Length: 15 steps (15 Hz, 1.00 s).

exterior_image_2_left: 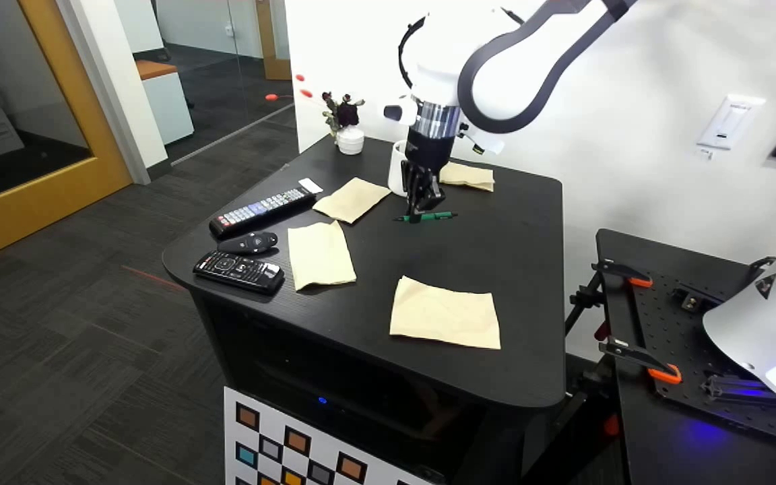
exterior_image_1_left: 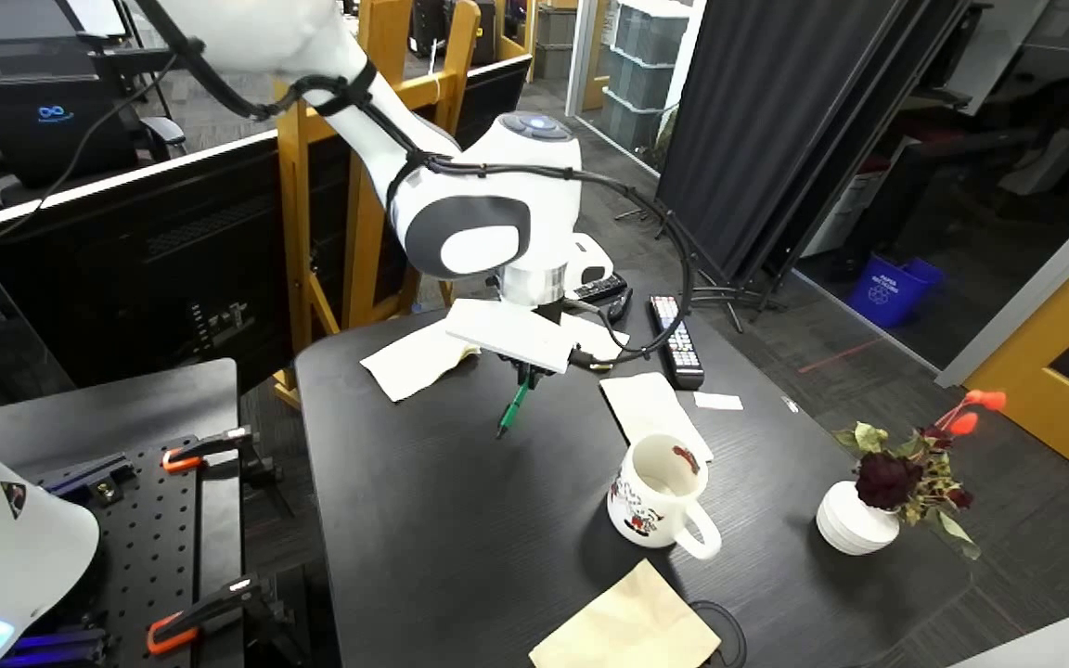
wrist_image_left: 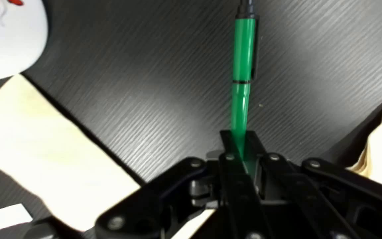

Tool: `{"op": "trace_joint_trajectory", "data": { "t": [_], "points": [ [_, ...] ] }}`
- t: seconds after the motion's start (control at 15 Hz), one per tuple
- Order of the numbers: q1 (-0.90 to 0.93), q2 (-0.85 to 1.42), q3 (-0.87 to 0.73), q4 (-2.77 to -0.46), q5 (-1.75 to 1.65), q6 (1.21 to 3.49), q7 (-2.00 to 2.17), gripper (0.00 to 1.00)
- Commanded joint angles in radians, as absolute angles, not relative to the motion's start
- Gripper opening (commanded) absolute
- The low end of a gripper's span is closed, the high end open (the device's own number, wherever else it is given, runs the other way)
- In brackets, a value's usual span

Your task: Put the pen inside the mug cup

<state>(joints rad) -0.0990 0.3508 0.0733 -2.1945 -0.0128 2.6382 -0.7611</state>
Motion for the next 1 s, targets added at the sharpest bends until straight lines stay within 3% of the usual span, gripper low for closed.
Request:
{"op": "trace_joint_trajectory", "data": {
  "t": [0.0,0.53,0.6,0.93],
  "points": [
    [-0.132,0.248,0.087,-2.216,0.058,2.683,-0.729,0.03],
    [-0.165,0.150,0.076,-2.210,0.242,2.711,-0.768,0.03],
    [-0.147,0.184,0.065,-2.192,0.201,2.701,-0.755,0.12],
    [-0.149,0.171,0.062,-2.193,0.220,2.701,-0.755,0.12]
  ]
}}
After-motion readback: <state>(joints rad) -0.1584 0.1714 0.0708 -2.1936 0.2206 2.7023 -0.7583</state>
